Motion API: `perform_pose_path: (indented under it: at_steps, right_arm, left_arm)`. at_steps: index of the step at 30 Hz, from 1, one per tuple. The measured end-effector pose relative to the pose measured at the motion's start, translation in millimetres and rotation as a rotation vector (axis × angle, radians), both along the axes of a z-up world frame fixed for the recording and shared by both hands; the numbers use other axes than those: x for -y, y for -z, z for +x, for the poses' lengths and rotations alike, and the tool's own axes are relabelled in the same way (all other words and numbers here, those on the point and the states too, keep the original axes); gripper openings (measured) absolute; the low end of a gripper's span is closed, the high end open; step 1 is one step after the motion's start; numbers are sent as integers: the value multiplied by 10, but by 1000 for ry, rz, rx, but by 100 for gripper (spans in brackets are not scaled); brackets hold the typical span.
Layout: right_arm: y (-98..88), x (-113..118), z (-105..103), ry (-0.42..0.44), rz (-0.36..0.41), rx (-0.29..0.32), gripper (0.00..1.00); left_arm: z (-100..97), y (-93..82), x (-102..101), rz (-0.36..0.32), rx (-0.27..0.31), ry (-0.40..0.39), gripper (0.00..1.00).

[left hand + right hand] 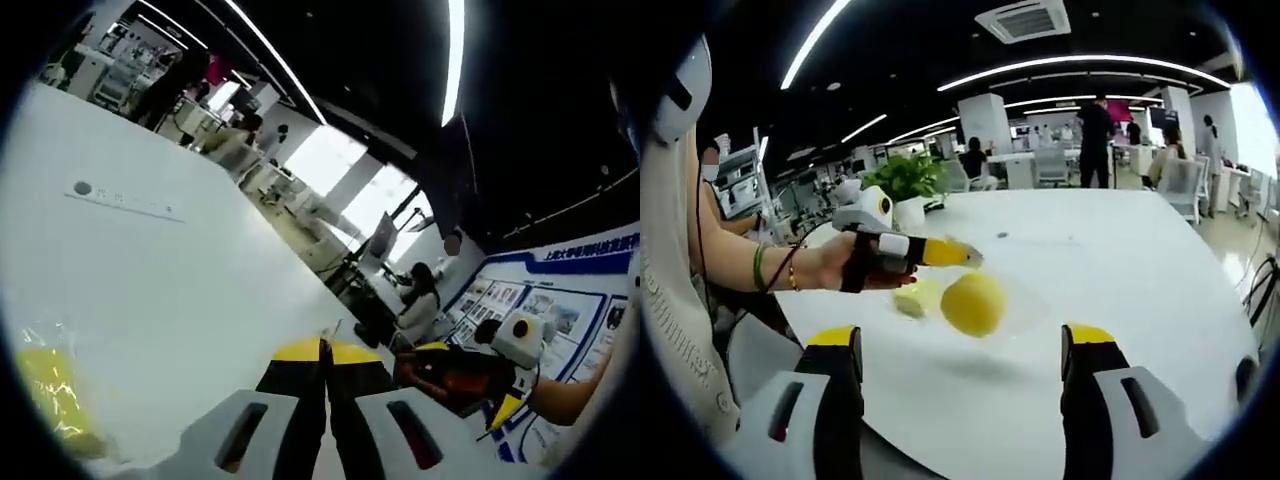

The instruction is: Compare the silicone blocks by pressing each to a similar depth, holding the contact briefly, and releasing to observe deformation and rebound differences across the visible hardness samples.

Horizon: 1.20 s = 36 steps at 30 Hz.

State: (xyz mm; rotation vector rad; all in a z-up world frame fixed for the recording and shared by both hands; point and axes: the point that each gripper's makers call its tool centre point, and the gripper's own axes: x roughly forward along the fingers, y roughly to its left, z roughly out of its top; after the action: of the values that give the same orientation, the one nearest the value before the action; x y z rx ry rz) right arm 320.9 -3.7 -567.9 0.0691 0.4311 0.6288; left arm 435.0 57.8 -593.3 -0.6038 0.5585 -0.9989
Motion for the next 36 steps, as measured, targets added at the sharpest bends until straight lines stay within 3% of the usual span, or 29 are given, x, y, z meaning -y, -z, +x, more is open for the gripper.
perform_pose_path:
  at_steps: [5,10,14,21,27,29,36]
  right_arm:
    - [65,34,80,-8,-18,-16,75]
    - [124,63,148,-11,-29,-32,74]
    - [172,95,187,-10,-40,-53,74]
    - [245,147,253,-1,-58,-79,73]
    - [314,126,266,-4,-59,-100,72]
    - [334,118,274,-8,-58,-105,71]
    - [364,88,284,-23,-59,-115,70]
  left_arm:
    - [242,209,-90,-30,-66,-111,0]
    - [492,503,-288,-15,-127,-242,0]
    - [650,694,-390,11,-140,-307,0]
    - [837,961,-423,-5,-201,-366,0]
    - [951,1161,-483,105,-207,-406,0]
    - [971,1272,-536,190,-205,-417,0]
    - [993,1399,-567,221,-225,-428,0]
